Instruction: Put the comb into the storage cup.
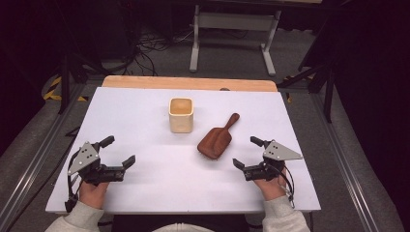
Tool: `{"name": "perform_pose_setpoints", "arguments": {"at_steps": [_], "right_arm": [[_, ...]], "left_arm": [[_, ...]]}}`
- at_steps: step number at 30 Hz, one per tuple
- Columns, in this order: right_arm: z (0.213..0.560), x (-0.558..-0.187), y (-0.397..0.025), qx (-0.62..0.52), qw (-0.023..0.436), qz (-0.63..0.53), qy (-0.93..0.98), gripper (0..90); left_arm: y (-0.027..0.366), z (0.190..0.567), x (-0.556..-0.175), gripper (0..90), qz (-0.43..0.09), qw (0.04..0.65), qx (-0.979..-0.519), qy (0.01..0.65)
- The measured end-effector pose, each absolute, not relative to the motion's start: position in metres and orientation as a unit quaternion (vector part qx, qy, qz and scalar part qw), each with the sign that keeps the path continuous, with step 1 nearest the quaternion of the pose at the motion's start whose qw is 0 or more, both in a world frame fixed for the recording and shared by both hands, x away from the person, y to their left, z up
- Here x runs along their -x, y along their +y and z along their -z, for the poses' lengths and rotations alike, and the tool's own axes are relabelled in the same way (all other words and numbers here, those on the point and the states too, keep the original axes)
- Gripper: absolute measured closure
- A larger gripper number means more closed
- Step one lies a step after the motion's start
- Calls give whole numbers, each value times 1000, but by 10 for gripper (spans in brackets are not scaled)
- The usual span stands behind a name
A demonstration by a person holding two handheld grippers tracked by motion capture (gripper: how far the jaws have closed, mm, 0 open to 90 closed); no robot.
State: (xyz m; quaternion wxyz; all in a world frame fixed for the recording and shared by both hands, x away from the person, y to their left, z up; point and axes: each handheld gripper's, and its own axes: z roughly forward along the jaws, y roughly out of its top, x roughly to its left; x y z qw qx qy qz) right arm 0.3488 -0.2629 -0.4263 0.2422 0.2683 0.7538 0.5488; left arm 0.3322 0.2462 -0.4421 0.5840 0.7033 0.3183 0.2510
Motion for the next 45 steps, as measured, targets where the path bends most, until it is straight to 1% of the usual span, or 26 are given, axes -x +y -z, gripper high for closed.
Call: {"name": "perform_pose_setpoints", "arguments": {"at_steps": [32,33,34,39,41,42,45], "right_arm": [[420,-353,-258,-266,236,-542,761,39],[418,-357,-255,-268,233,-538,764,63],[418,-357,-255,-268,233,-538,764,63],[409,-371,-250,-272,218,-526,776,132],[401,-380,-247,-271,214,-523,779,175],[401,-380,-247,-271,214,-523,779,175],[391,-392,-241,-265,210,-512,790,252]], "left_arm": [[248,441,-332,5,-258,578,-705,320],[248,441,-332,5,-259,577,-706,319],[248,441,-332,5,-259,577,-706,319],[248,441,-332,5,-260,575,-707,319],[248,441,-332,5,-261,575,-707,318],[248,441,-332,5,-261,575,-707,318],[248,441,-332,5,-259,576,-707,319]]}}
